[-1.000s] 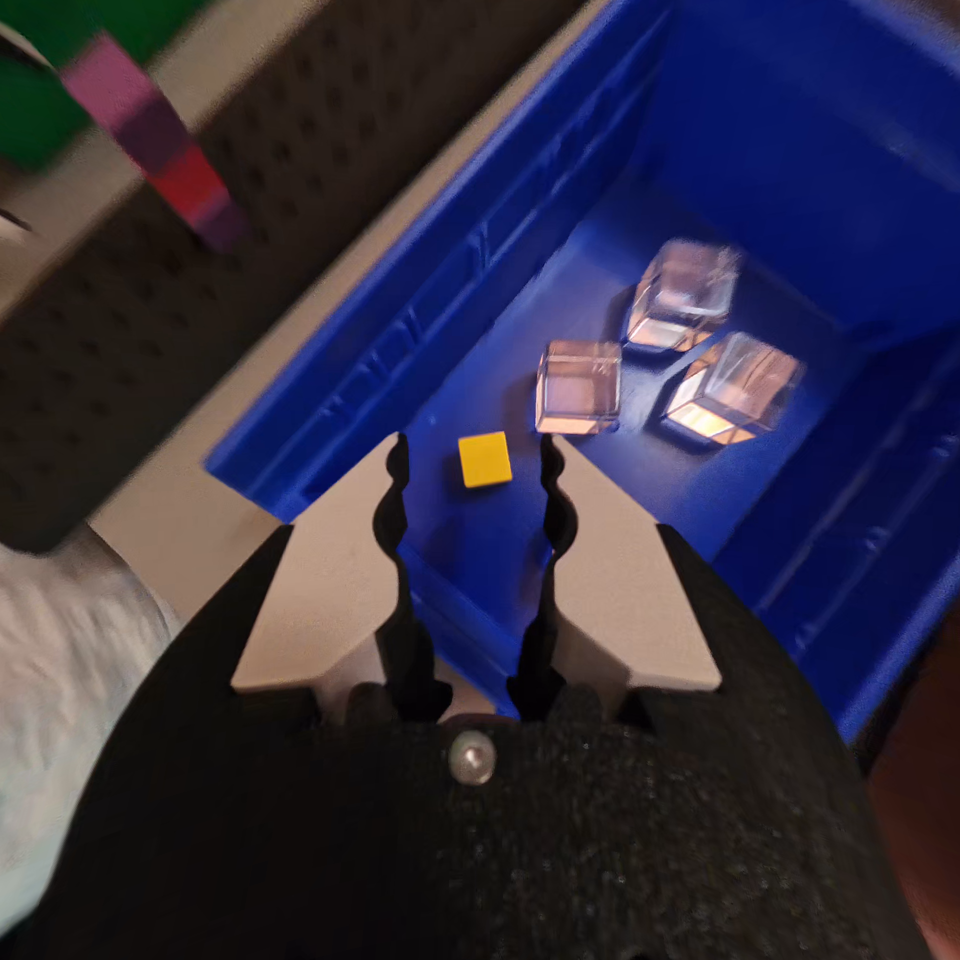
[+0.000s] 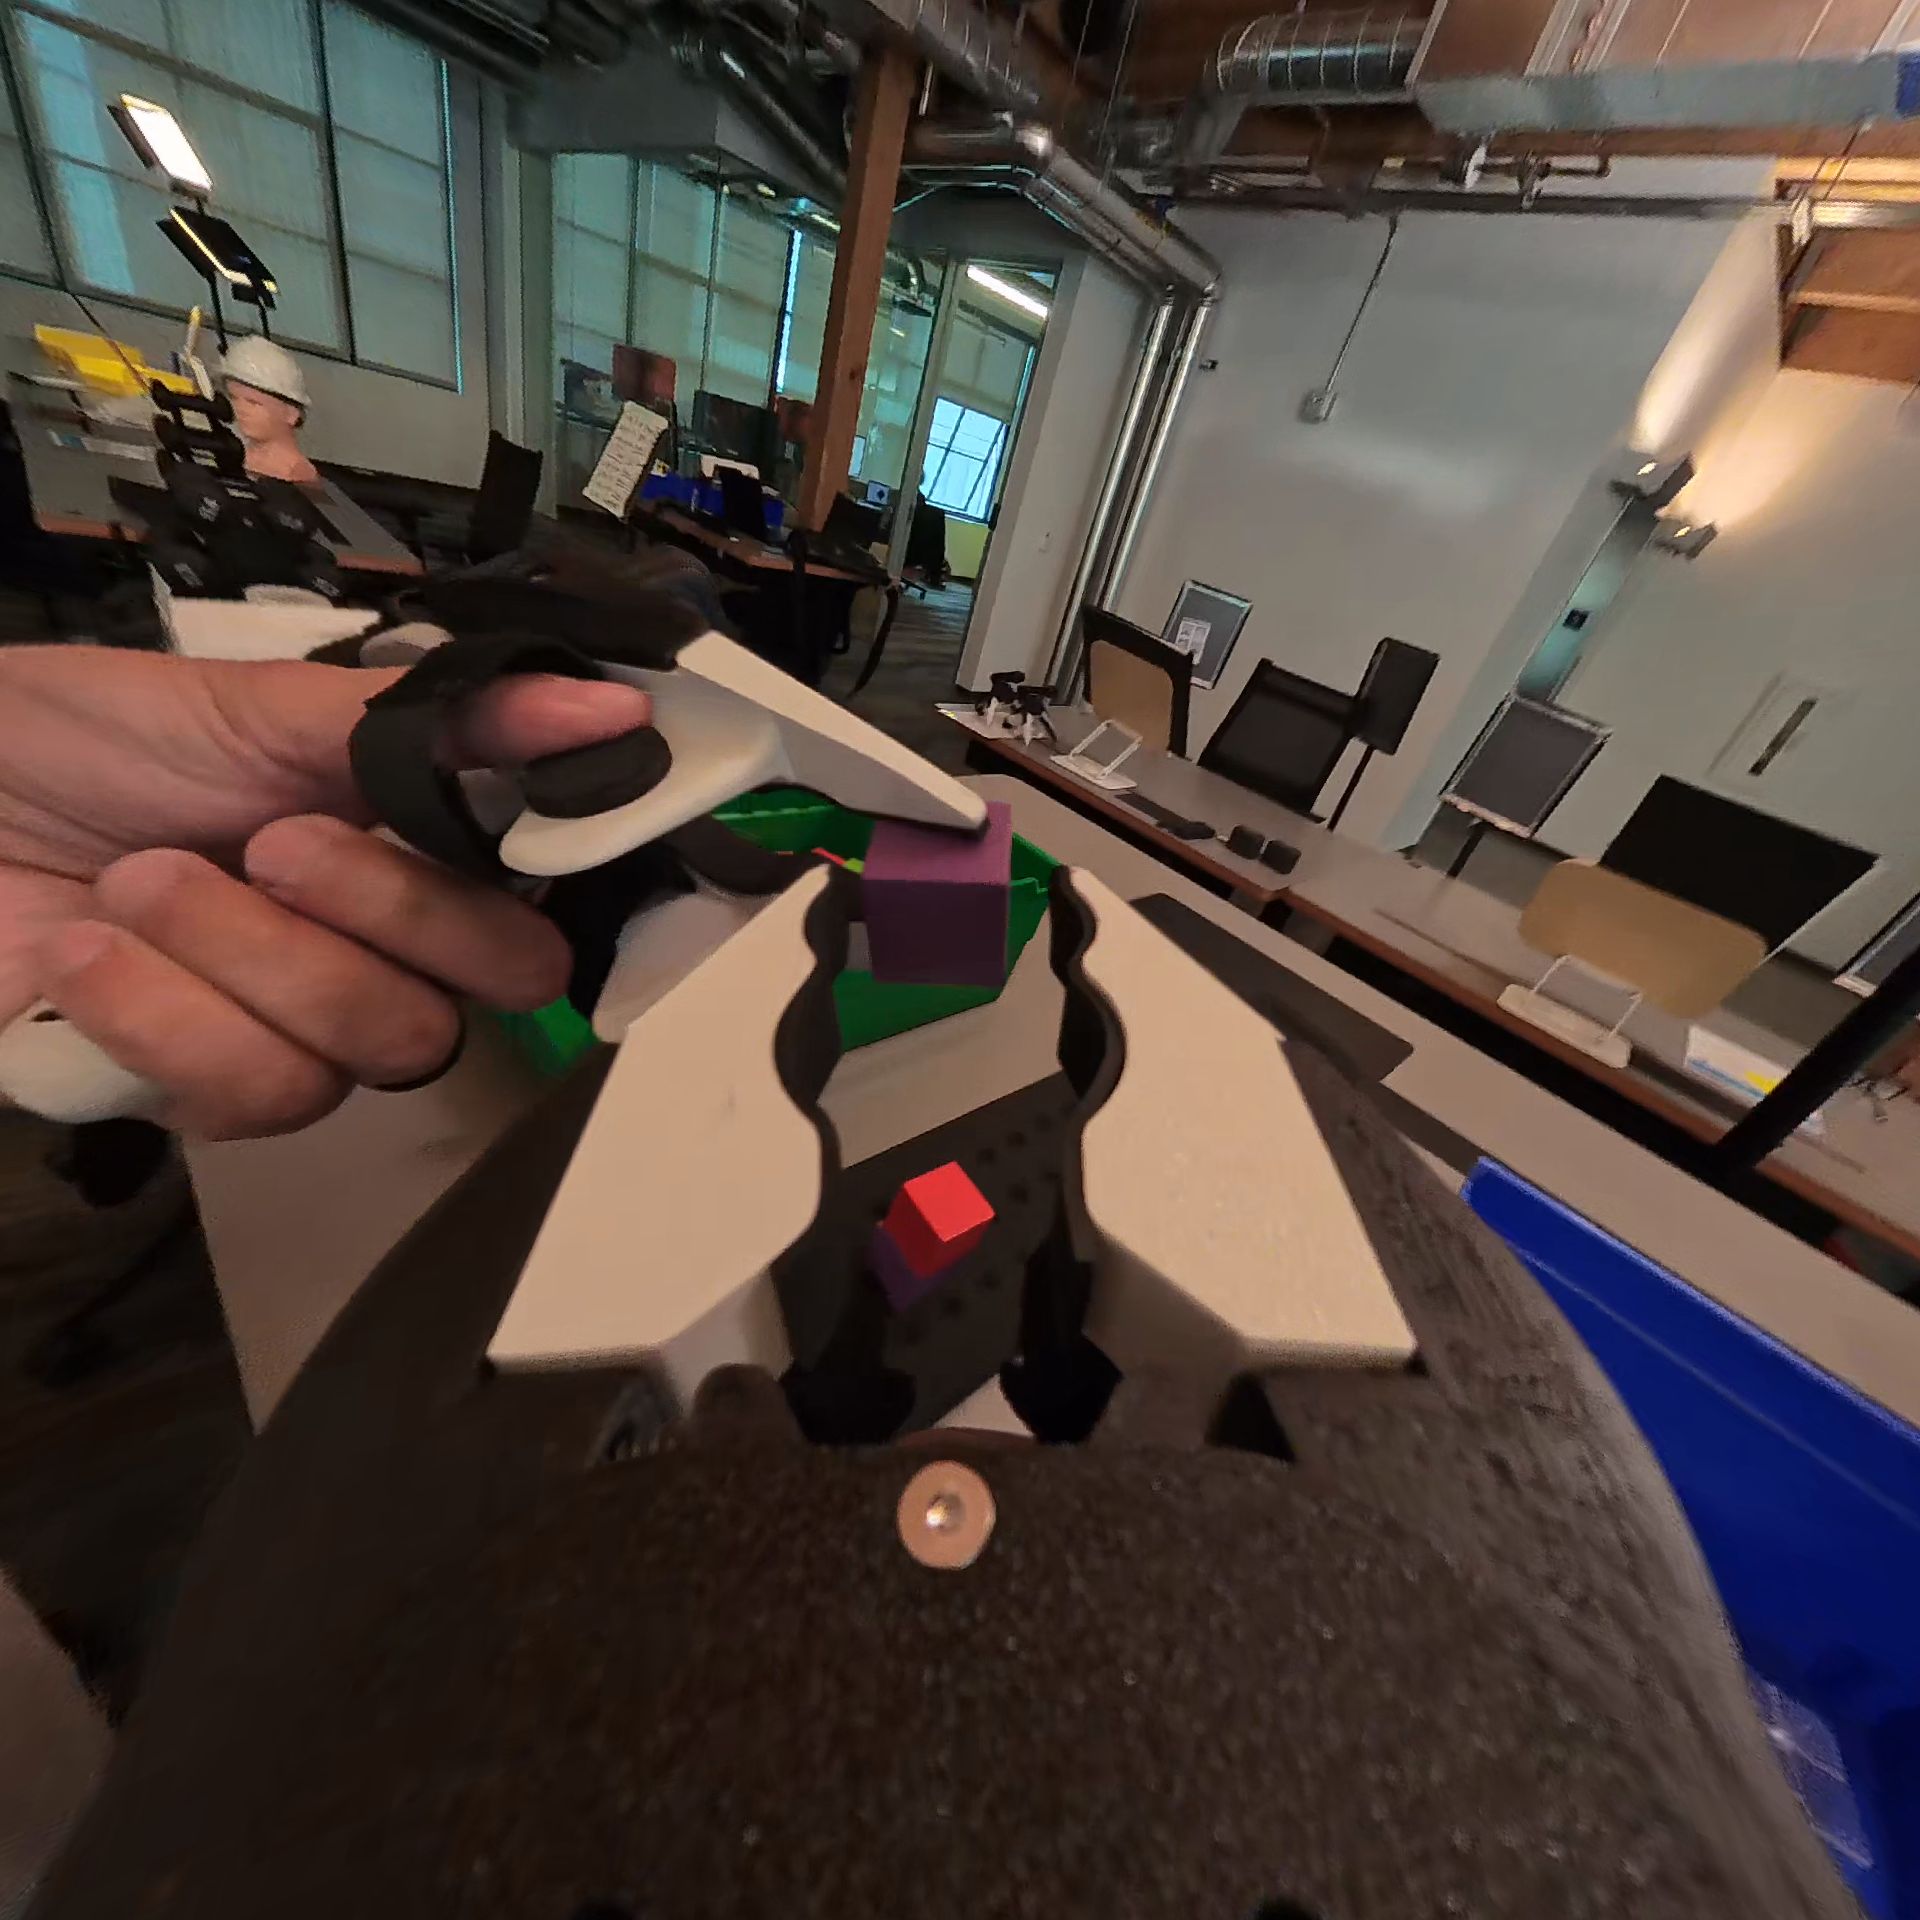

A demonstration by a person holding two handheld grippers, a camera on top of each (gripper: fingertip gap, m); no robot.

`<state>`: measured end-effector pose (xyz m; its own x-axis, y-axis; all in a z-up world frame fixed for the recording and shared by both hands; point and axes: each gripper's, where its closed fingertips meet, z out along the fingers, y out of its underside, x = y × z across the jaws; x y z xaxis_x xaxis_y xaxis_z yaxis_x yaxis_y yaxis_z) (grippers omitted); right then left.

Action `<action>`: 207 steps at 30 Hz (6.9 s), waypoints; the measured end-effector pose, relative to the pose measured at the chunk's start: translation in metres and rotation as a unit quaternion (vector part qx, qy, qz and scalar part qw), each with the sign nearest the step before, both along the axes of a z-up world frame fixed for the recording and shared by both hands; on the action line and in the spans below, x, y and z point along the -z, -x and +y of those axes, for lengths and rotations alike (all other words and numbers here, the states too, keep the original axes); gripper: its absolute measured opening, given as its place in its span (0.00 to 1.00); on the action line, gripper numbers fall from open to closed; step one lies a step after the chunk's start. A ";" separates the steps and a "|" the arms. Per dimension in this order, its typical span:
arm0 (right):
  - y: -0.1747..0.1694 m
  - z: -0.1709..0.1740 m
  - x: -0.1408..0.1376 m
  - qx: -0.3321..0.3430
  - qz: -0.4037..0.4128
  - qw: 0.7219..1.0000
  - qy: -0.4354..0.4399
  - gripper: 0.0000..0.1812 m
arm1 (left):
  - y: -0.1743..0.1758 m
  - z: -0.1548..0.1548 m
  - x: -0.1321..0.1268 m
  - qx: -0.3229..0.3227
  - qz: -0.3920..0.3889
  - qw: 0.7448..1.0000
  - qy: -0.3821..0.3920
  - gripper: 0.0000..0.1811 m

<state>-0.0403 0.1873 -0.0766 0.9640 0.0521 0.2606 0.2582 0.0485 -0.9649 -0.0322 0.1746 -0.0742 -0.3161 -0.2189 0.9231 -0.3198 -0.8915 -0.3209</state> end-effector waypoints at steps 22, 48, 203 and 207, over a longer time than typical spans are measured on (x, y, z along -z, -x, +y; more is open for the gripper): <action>-0.181 -0.110 0.185 0.039 0.064 0.795 0.602 0.15 | 0.075 0.036 0.131 0.003 0.258 0.849 -0.461 0.26; -0.093 -0.119 0.114 0.078 0.141 0.906 0.392 0.28 | -0.038 0.064 0.180 -0.057 0.301 0.734 -0.606 0.21; -0.005 -0.064 0.074 0.014 0.214 0.926 0.311 0.24 | 0.079 0.330 0.202 -0.321 0.498 0.739 -0.321 0.22; -0.011 -0.061 0.072 0.009 0.214 0.928 0.304 0.24 | 0.052 0.286 0.142 -0.255 0.371 0.806 -0.383 0.22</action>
<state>-0.0291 0.1265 -0.1483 0.9745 0.0478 -0.2190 -0.1594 -0.5390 -0.8271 -0.0841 0.4604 -0.2163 0.5727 -0.7422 0.3480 -0.3320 -0.5982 -0.7293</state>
